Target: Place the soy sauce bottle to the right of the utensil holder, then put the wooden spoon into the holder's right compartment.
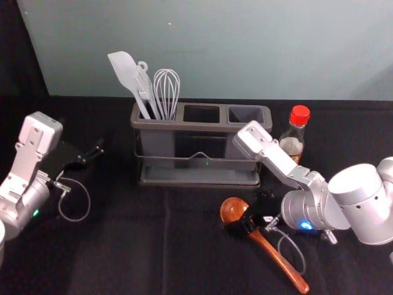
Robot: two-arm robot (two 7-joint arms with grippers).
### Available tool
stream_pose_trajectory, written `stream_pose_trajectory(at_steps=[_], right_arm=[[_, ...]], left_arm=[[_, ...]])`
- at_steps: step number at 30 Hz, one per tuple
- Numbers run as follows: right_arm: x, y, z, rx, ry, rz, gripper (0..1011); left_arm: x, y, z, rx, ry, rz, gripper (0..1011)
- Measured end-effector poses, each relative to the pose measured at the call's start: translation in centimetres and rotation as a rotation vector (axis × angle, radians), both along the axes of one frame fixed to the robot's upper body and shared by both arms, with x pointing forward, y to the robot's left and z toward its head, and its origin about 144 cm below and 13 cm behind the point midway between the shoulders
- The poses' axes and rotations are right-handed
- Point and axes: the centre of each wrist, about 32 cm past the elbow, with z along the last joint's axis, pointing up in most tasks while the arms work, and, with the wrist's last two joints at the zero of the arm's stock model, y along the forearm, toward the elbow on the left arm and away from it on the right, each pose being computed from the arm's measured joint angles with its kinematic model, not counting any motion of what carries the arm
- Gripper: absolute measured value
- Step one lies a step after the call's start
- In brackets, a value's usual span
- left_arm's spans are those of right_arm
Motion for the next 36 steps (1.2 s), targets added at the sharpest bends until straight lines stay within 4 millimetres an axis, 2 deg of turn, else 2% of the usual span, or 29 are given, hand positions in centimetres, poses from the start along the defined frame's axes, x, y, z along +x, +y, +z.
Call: stream_pose_trajectory(at_steps=[12, 20, 36], right_arm=[[0.00, -0.04, 0.05, 0.001, 0.001, 0.000, 1000], [0.01, -0.04, 0.10, 0.001, 0.001, 0.001, 841], [-0.39, -0.40, 0.40, 0.017, -0.037, -0.012, 837]], left_arm=[[0.00, 0.00, 0.00, 0.000, 0.000, 0.000, 1005], [0.00, 0.00, 0.00, 0.000, 0.000, 0.000, 1005], [0.00, 0.00, 0.00, 0.000, 0.000, 0.000, 1005]])
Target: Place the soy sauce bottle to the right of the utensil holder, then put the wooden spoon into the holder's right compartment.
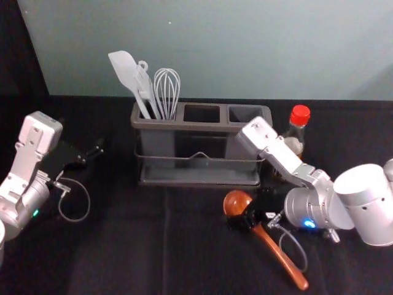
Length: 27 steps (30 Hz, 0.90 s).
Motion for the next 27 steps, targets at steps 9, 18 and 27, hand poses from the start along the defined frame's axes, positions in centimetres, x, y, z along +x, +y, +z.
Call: stream_pose_trajectory(at_steps=[9, 18, 27], right_arm=[[-1.6, -1.4, 2.0, 0.122, -0.153, -0.022, 837], [-3.4, -2.5, 4.9, 0.259, -0.354, 0.013, 836], [-4.0, -3.2, 8.3, 0.427, -0.647, 0.093, 836]], left_arm=[[0.0, 0.0, 0.0, 0.000, 0.000, 0.000, 1005], [0.0, 0.0, 0.0, 0.000, 0.000, 0.000, 1005], [0.0, 0.0, 0.0, 0.000, 0.000, 0.000, 1005]])
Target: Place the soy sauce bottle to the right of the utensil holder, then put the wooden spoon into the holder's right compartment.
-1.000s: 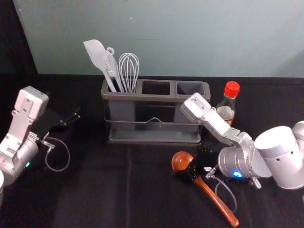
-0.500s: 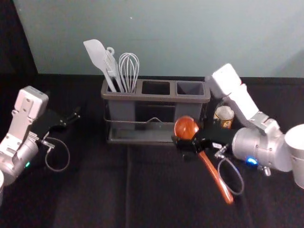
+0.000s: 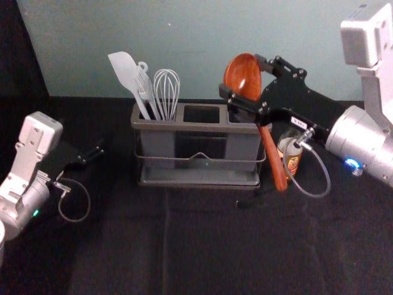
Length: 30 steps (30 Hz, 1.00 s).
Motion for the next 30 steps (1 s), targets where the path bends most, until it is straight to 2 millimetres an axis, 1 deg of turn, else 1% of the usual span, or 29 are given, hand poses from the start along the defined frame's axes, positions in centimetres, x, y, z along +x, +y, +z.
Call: stream_pose_trajectory(at_steps=[7, 24, 30], right_arm=[[1.1, 0.5, 0.2, 0.025, -0.074, -0.023, 837], [5.1, 2.4, -1.4, 0.085, -0.275, -0.112, 837], [6.2, 3.1, -1.6, 0.091, -0.292, -0.130, 836]], left_arm=[[0.0, 0.0, 0.0, 0.000, 0.000, 0.000, 1005], [0.0, 0.0, 0.0, 0.000, 0.000, 0.000, 1005], [0.0, 0.0, 0.0, 0.000, 0.000, 0.000, 1005]])
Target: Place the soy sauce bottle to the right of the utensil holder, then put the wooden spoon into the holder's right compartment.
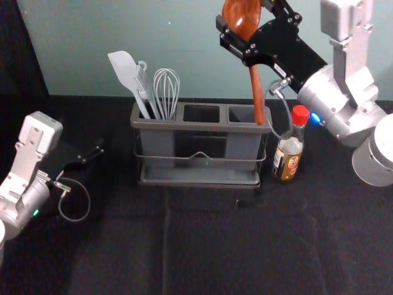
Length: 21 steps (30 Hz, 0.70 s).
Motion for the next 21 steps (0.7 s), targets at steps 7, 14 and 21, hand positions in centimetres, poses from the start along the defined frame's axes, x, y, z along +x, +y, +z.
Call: stream_pose_trajectory(at_steps=[7, 14, 21], right_arm=[[1.7, 0.7, -0.5, 0.002, 0.003, -0.025, 836], [3.1, 1.1, -1.3, -0.010, 0.025, -0.035, 837], [3.6, 1.2, -1.9, -0.018, 0.040, -0.038, 837]], left_arm=[[0.0, 0.0, 0.0, 0.000, 0.000, 0.000, 1005], [0.0, 0.0, 0.0, 0.000, 0.000, 0.000, 1005], [0.0, 0.0, 0.0, 0.000, 0.000, 0.000, 1005]])
